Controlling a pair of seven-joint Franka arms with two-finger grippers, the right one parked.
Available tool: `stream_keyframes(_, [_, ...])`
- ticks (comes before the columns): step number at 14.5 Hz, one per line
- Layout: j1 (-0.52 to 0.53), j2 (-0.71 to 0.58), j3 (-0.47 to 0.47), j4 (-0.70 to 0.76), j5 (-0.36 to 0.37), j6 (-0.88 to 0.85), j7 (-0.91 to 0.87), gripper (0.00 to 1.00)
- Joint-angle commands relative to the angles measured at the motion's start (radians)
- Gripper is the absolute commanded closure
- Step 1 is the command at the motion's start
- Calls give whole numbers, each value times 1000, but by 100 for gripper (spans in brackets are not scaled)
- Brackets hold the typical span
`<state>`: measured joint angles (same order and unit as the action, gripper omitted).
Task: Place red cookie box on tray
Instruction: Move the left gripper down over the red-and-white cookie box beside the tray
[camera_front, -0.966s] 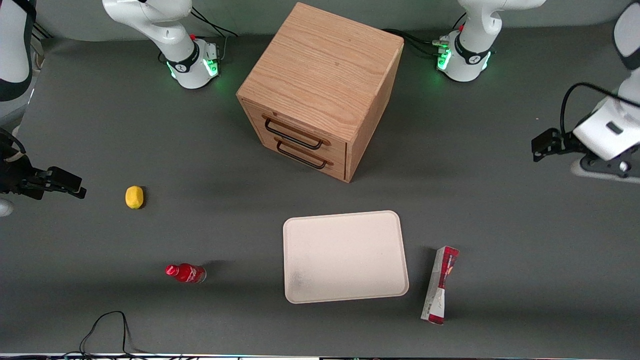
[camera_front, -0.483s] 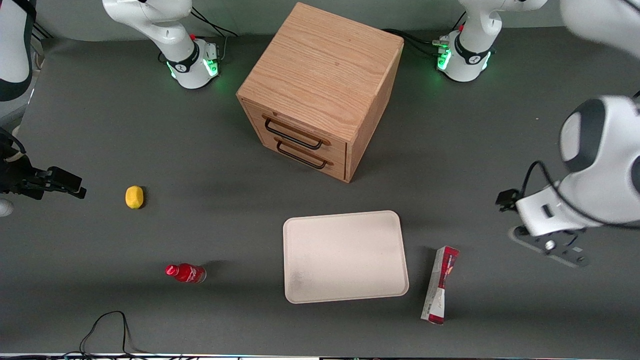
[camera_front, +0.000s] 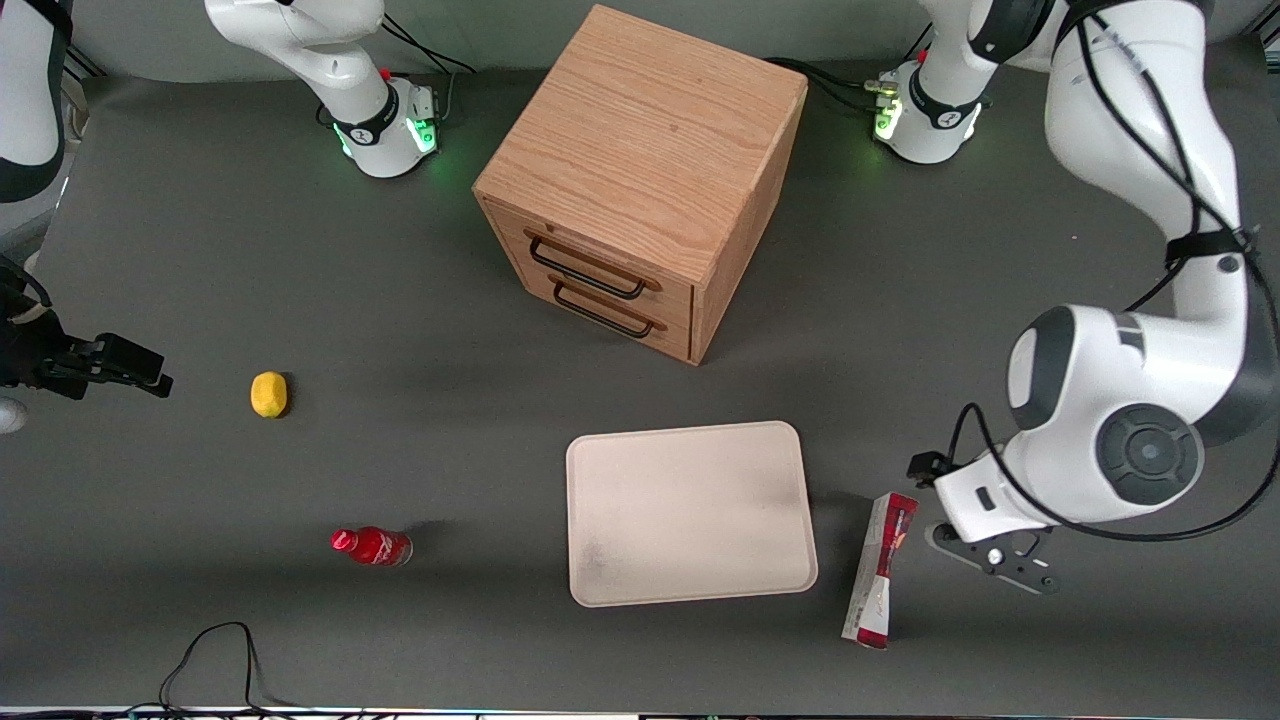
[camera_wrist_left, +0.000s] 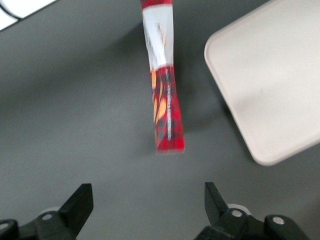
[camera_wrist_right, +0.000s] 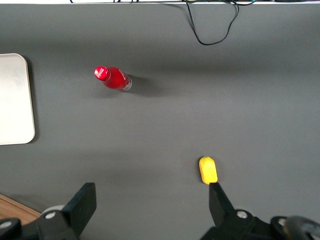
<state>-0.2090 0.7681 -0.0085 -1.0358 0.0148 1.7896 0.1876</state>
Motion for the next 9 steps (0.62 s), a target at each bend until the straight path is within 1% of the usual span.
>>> stream_keyframes(1, [-30,75,10,34,-30,101,-54,1])
stream_keyframes(5, [-41,103,13,-81,-27,327,-57,1])
stream_keyframes(7, [-50,134,15,-87,-27,373,-59,4])
stream_keyframes(8, [-55,143,16,-98,-26,396,-56,13])
stream_keyframes(9, [-55,145,16,-122,-22,430,-47,36])
